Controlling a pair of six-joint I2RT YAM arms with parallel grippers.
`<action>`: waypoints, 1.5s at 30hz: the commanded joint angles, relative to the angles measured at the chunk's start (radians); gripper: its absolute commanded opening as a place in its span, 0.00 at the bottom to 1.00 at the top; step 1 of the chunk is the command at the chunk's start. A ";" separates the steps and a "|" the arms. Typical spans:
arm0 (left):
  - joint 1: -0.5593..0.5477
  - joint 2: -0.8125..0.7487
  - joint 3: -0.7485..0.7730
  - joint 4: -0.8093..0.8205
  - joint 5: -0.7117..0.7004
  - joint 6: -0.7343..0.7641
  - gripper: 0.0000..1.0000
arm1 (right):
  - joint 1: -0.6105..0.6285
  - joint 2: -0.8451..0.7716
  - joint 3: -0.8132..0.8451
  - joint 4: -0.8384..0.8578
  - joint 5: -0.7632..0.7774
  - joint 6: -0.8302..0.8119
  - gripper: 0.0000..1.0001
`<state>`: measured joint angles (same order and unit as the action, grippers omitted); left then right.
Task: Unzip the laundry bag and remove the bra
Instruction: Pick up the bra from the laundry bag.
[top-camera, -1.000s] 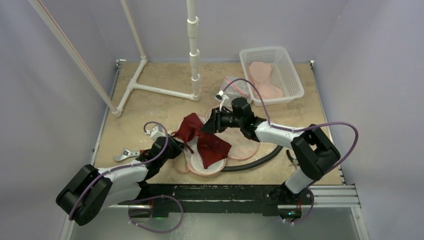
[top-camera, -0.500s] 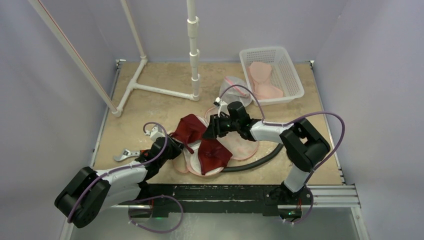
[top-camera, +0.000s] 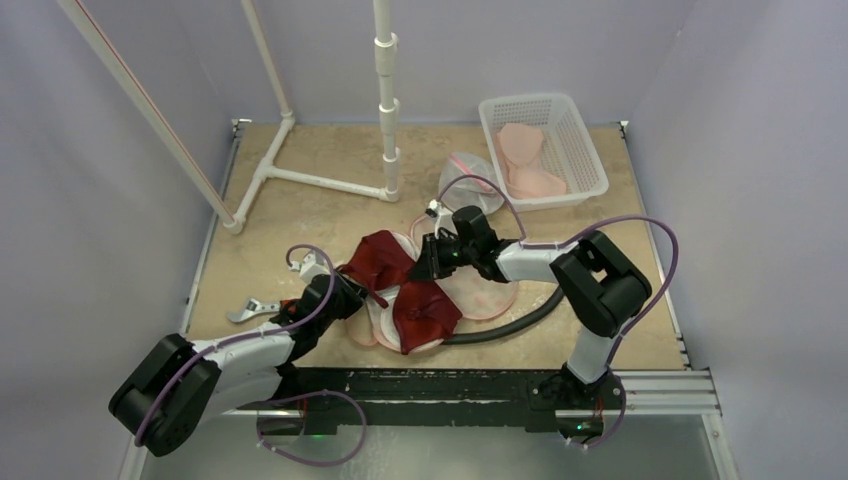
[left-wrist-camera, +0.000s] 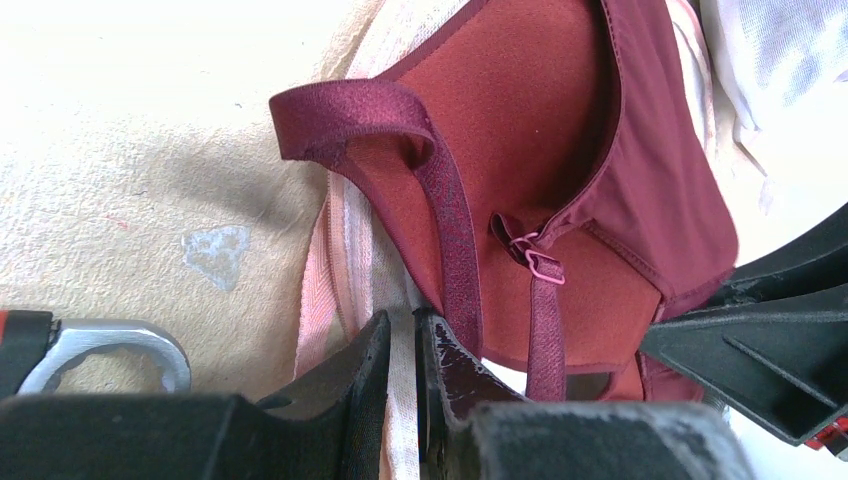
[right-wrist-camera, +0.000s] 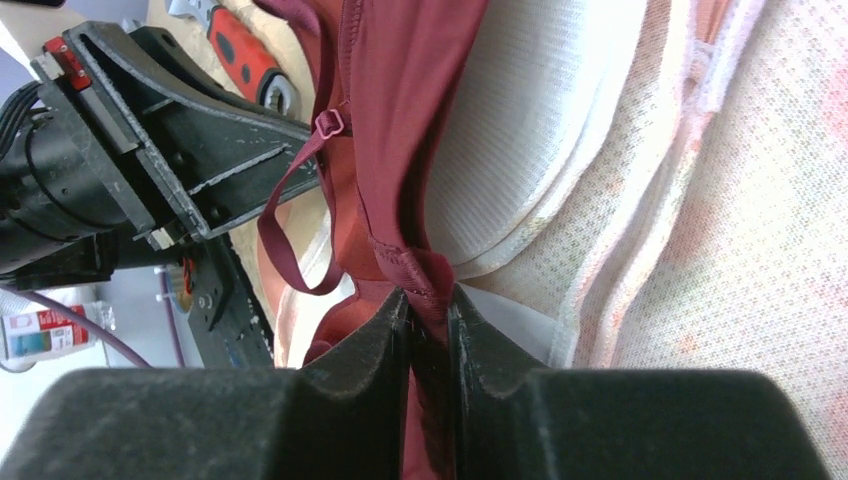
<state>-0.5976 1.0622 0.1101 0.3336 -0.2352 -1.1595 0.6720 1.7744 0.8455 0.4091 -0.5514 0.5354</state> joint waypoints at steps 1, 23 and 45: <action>0.005 0.011 -0.032 -0.067 0.006 0.023 0.15 | -0.002 -0.008 0.005 0.041 -0.063 0.013 0.16; 0.004 -0.200 -0.003 -0.263 0.000 0.027 0.28 | -0.103 -0.517 0.080 -0.282 0.010 -0.022 0.00; 0.005 -0.450 0.099 -0.508 0.051 0.077 0.52 | -0.265 -0.442 0.755 -0.546 0.672 -0.214 0.00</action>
<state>-0.5976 0.6365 0.1787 -0.1501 -0.2066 -1.1069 0.4454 1.2480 1.5124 -0.1345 0.0036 0.3920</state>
